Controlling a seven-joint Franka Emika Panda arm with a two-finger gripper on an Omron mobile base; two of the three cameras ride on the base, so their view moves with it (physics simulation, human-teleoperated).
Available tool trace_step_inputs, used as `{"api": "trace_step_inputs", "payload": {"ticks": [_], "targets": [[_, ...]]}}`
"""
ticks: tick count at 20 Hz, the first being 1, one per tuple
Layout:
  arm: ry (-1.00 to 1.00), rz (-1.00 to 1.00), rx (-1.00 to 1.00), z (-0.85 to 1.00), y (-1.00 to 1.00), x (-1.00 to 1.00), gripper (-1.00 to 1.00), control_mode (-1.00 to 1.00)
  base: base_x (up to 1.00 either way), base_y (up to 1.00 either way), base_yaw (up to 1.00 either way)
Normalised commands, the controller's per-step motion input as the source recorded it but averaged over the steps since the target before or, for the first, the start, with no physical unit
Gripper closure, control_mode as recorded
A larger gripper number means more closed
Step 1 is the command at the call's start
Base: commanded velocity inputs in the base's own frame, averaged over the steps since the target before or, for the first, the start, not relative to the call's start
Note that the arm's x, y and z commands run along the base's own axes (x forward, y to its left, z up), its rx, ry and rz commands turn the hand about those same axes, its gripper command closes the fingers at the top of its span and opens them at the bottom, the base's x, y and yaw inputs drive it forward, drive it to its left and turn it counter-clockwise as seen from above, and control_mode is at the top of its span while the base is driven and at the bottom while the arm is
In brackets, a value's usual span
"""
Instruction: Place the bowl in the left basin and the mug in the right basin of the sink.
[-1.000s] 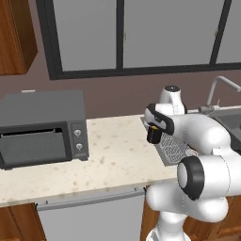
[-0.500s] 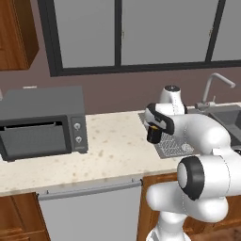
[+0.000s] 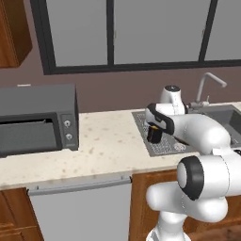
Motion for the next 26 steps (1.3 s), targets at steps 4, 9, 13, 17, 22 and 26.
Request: {"api": "trace_step_inputs", "payload": {"ticks": [4, 9, 13, 17, 22, 26], "targets": [[0.00, 0.00, 0.00, 0.00, 0.00, 0.00, 1.00, 1.00, 0.00, -0.46, 0.10], [0.00, 0.00, 0.00, 0.00, 0.00, 0.00, 1.00, 1.00, -0.09, -0.54, 0.09], [0.00, 0.00, 0.00, 0.00, 0.00, 0.00, 1.00, 1.00, -0.01, -0.66, 0.05], [0.00, 0.00, 0.00, 0.00, 0.00, 0.00, 1.00, 1.00, 0.02, -0.71, 0.05], [0.00, 0.00, 0.00, 0.00, 0.00, 0.00, 1.00, 1.00, 0.09, -0.61, 0.07], [0.00, 0.00, 0.00, 0.00, 0.00, 0.00, 1.00, 1.00, 0.02, -0.42, 0.08]]}}
